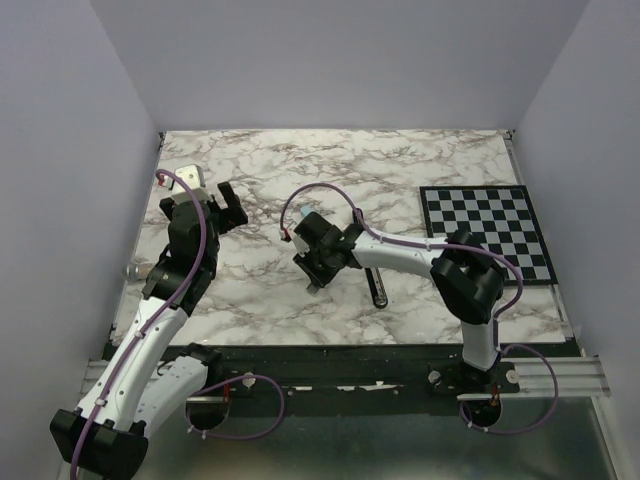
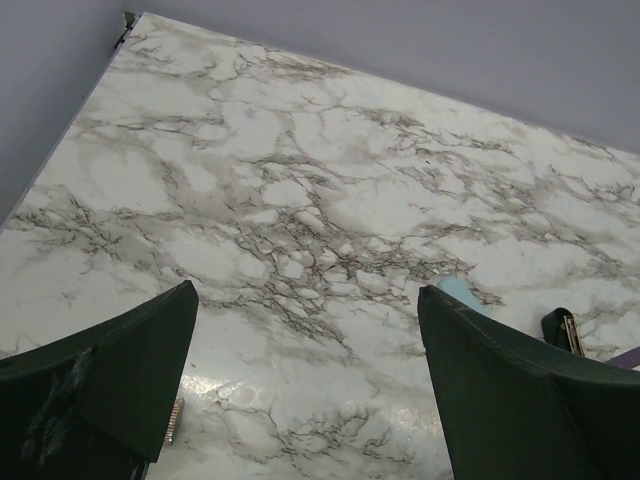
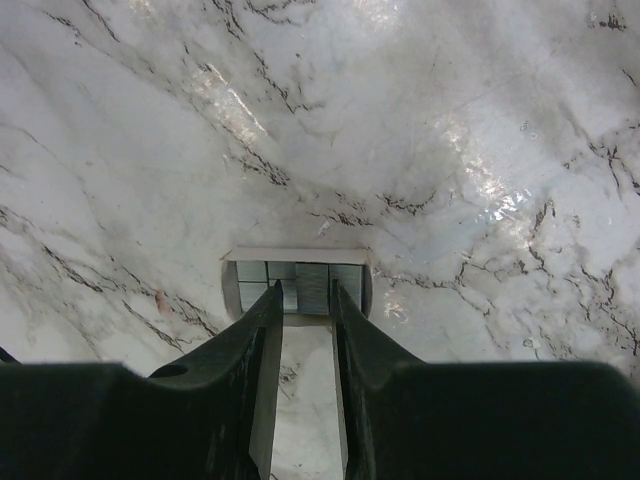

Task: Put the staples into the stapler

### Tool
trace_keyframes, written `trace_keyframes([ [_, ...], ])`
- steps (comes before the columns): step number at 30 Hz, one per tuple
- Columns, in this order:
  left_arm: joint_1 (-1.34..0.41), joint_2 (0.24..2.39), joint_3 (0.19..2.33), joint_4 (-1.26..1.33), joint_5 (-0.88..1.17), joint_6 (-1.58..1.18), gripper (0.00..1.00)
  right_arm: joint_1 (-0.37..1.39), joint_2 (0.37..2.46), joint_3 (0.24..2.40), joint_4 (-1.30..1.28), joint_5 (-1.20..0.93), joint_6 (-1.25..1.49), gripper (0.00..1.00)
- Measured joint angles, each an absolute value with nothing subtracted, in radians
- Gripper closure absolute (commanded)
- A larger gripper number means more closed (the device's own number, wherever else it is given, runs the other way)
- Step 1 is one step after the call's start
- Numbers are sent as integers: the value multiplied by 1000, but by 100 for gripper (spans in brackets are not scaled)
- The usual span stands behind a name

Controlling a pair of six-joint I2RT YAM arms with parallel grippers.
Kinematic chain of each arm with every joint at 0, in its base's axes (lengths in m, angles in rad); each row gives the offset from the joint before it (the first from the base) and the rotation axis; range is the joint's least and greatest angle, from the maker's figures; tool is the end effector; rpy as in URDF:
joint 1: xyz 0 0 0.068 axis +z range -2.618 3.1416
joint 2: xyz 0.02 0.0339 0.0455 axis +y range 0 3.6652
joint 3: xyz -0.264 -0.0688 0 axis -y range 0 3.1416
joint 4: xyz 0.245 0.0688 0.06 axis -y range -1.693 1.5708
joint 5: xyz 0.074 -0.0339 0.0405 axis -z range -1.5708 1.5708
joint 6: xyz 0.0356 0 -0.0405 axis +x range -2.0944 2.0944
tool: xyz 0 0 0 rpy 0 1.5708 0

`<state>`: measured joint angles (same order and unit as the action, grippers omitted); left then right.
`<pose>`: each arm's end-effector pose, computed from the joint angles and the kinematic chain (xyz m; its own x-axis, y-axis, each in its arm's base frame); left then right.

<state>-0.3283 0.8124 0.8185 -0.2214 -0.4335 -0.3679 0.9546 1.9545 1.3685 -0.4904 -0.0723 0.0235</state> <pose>0.1818 -0.0461 0.3439 -0.1542 -0.2923 -0.9438 -0.1621 0.9498 -0.2676 0.2338 0.3345 0.1764 -0.5282 -0.7053 -0.4729 -0.8216 0.5652 0.0747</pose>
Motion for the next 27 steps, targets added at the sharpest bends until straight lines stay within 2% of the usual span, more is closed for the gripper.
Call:
trace_keyframes([
  [13,-326,818,818,-221,-427,-368,1,1015,1987,1404,-520,72,23,65],
  [17,-326,820,818,-221,-425,-368,1,1032,1997,1413,-526,120,22,67],
  [18,-326,820,818,-221,-425,-368,1,1035,1998,1414,-526,128,22,73],
  [19,-326,821,818,-221,-424,-368,1,1037,1998,1414,-526,136,22,75],
  [27,-321,822,818,-219,-415,-368,1,1040,1996,1414,-526,145,26,79],
])
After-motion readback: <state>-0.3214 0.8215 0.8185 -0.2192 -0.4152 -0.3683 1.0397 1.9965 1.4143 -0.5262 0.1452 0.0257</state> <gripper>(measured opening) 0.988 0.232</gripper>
